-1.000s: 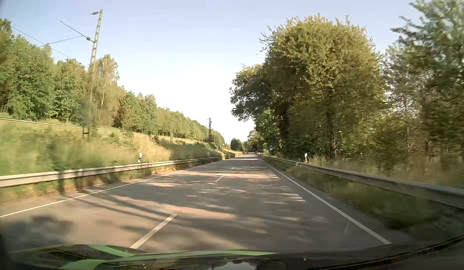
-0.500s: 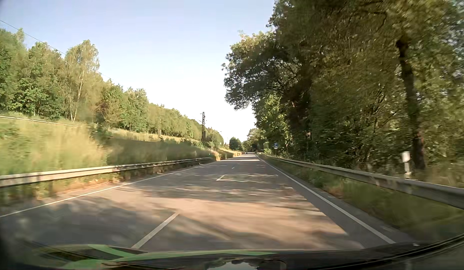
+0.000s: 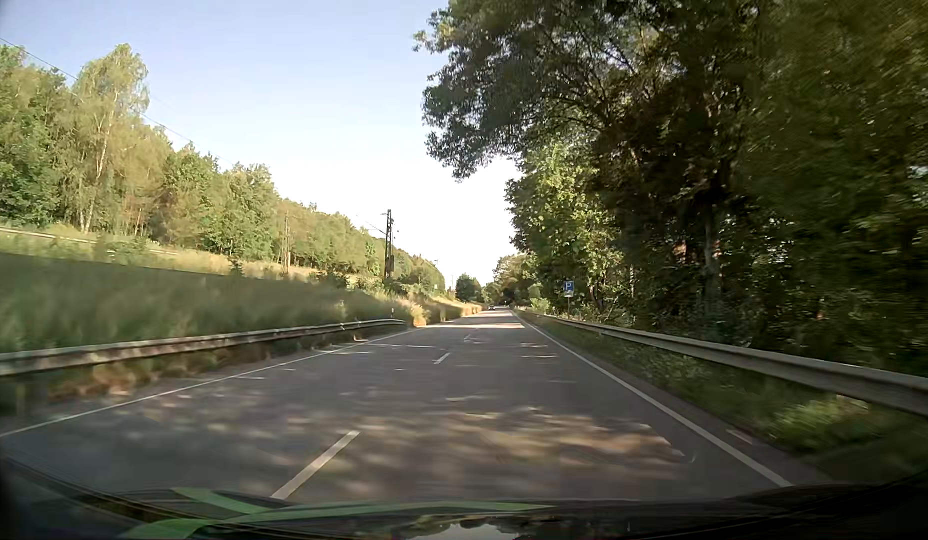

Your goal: Follow the waypoints while adhering to traffic rules and regulations

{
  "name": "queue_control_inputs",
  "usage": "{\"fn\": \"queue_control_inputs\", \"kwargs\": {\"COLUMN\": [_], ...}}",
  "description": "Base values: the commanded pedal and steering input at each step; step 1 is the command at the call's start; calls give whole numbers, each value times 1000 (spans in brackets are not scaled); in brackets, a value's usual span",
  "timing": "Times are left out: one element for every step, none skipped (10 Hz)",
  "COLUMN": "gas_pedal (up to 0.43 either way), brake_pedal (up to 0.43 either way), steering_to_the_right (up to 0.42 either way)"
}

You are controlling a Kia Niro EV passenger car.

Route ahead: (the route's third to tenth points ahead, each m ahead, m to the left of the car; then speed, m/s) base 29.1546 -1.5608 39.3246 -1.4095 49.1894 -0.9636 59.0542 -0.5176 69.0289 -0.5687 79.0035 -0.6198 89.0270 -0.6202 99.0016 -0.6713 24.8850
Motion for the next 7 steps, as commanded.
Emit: {"fn": "queue_control_inputs", "kwargs": {"gas_pedal": [260, 260, 260, 260, 260, 260, 260], "brake_pedal": [0, 0, 0, 0, 0, 0, 0], "steering_to_the_right": [0, 0, 1, 1, 1, 1, 1]}}
